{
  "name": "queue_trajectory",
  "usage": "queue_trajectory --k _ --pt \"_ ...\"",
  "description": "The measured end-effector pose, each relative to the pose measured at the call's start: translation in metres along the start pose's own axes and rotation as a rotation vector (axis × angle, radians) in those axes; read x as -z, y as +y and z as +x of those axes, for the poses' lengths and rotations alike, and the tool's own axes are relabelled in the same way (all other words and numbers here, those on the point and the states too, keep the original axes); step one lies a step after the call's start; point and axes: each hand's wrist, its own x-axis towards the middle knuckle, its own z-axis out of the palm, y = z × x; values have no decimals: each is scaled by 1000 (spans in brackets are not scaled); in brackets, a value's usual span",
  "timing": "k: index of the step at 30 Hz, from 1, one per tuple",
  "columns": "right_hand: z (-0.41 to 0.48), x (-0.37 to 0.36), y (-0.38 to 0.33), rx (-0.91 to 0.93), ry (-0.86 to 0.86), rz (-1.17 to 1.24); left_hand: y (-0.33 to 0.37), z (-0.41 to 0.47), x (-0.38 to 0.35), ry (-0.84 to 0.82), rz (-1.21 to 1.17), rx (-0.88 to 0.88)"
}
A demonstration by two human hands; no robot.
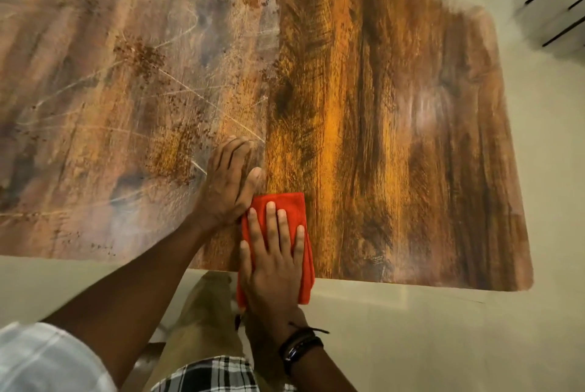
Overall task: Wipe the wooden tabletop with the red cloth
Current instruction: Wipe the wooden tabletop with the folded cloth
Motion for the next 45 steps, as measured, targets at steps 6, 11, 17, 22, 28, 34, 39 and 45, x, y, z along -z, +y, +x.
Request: queue_trajectory --k 6,11,17,22,28,34,39,45 --pt "64 5 -2 19 13 53 -8 2 3 39 -212 47" --pt "162 10 1 -8 36 40 -11 3 7 65 -360 125" --pt "222 14 -1 -35 -27 55 -13 4 10 34 -503 195" --pt "157 9 -17 -49 23 67 -15 26 26 152 -403 216" --pt "38 0 -37 -21 0 36 -39 99 40 151 -163 87" --pt "65 0 -29 -48 24 17 -63 177 40 114 183 40" --pt "151 2 -19 -74 73 21 -72 187 27 10 257 30" --pt "269 3 -11 -104 156 17 -73 187 24 36 273 25"
